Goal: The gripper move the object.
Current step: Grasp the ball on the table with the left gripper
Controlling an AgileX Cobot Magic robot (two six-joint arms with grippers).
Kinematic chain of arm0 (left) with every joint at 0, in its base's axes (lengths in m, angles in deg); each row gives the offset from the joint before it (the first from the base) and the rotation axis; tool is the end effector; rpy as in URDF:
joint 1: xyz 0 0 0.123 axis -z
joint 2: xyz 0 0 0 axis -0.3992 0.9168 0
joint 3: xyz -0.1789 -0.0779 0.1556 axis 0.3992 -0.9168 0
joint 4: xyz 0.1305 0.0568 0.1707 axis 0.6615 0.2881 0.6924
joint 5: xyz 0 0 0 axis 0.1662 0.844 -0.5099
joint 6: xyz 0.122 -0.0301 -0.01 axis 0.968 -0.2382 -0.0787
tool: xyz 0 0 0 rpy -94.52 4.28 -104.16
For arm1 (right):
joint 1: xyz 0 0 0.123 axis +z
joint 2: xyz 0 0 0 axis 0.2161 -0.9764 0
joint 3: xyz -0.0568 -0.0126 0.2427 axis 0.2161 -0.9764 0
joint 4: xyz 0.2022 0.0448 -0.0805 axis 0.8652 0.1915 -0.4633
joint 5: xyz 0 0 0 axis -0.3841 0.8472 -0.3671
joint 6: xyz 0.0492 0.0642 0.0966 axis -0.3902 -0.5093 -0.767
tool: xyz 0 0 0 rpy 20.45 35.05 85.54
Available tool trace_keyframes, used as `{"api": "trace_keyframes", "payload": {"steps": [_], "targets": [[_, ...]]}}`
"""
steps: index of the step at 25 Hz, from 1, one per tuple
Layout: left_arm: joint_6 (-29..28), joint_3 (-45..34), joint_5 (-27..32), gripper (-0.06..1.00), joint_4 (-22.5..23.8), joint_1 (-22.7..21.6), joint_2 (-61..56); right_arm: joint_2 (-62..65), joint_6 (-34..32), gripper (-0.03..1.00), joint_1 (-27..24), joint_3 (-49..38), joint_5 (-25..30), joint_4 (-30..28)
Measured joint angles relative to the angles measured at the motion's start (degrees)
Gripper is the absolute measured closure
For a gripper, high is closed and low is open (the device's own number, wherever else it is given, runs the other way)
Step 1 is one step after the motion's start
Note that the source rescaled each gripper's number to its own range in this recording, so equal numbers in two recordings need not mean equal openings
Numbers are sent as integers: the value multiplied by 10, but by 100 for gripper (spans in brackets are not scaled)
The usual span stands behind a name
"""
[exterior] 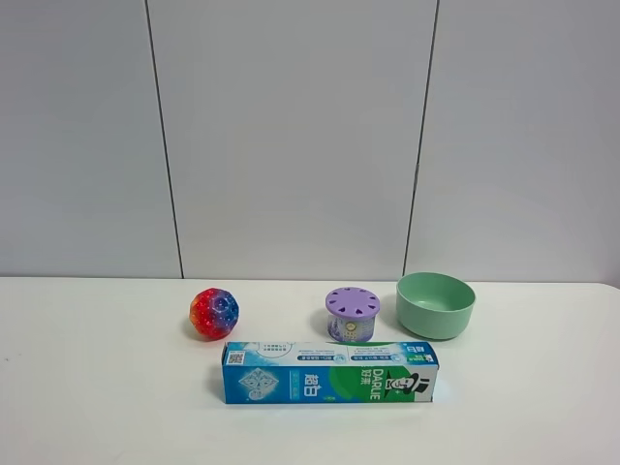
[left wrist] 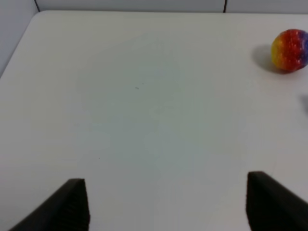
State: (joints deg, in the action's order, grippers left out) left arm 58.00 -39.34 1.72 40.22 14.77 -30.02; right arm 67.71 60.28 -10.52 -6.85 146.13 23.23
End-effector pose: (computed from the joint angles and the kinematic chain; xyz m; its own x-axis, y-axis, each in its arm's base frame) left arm 0.0353 -0.0038 0.2503 -0.4341 -0.0542 -0.8992 -0.0823 0.9964 -0.0204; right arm 0.0364 -0.0011 0.2448 -0.4607 -0.0072 -0.8875 -0.0136 0.9999 -0.0011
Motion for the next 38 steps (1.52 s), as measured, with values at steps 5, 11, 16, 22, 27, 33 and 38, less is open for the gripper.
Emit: {"api": "trace_keyframes", "payload": {"steps": [5, 11, 16, 22, 27, 33, 38], "targets": [[0, 0, 0, 78, 0, 0, 0, 0, 0, -3, 0, 0, 0, 0], [0, 0, 0, 78, 0, 0, 0, 0, 0, -3, 0, 0, 0, 0], [0, 0, 0, 78, 0, 0, 0, 0, 0, -3, 0, 0, 0, 0], [0, 0, 0, 78, 0, 0, 0, 0, 0, -3, 0, 0, -1, 0], [0, 0, 0, 78, -1, 0, 0, 0, 0, -3, 0, 0, -1, 0], [21, 40, -2, 78, -33, 0, 70, 0, 0, -3, 0, 0, -1, 0], [78, 182, -4, 78, -48, 0, 264, 0, 0, -3, 0, 0, -1, 0]]}}
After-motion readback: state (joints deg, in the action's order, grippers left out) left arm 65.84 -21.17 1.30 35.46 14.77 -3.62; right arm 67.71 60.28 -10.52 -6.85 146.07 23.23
